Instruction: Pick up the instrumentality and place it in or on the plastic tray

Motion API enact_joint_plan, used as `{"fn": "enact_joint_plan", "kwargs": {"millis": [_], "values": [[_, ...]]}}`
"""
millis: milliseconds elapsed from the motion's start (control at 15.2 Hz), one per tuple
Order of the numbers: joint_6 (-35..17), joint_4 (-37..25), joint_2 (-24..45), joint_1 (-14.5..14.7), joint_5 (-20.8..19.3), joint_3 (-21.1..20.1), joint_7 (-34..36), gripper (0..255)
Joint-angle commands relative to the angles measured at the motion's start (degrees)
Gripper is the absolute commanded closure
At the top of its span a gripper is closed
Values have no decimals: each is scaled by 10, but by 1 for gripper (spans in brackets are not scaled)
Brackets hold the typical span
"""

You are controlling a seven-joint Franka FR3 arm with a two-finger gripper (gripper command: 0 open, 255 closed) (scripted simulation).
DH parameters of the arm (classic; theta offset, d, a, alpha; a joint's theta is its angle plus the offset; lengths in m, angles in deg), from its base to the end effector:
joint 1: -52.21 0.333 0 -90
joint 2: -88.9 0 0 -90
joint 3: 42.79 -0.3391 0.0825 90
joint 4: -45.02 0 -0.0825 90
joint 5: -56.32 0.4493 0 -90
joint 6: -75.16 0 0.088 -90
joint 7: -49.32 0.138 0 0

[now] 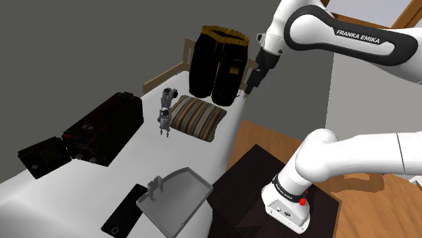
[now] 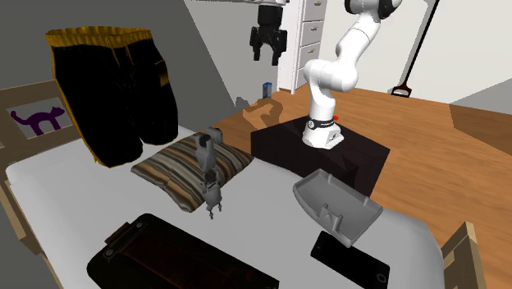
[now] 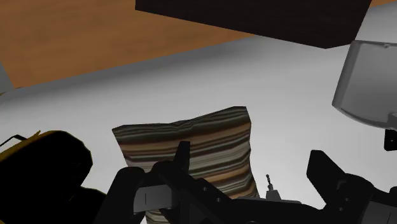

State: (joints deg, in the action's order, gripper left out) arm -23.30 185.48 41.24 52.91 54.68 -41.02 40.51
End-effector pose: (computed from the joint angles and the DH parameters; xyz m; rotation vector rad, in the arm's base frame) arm 0.3589 -0.0117 0.5540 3.1158 0.2292 0.1529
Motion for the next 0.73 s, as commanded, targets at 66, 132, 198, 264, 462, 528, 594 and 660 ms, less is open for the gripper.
{"fn": "enact_joint_plan", "kwargs": {"millis": [66,132,198,264,462,528,594,660], "values": [[-15,-3,18,3,6,-6,8,0],[-30,-8,36,6,11,-12,16,0],[-44,-12,54,9,16,-18,24,0],[-58,-18,73,11,20,-24,32,0],[-97,-40,131,17,32,-41,55,0],[-109,-49,151,19,35,-47,62,0],[-121,-58,171,21,38,-52,69,0],[-132,-68,191,23,40,-57,77,0]]}}
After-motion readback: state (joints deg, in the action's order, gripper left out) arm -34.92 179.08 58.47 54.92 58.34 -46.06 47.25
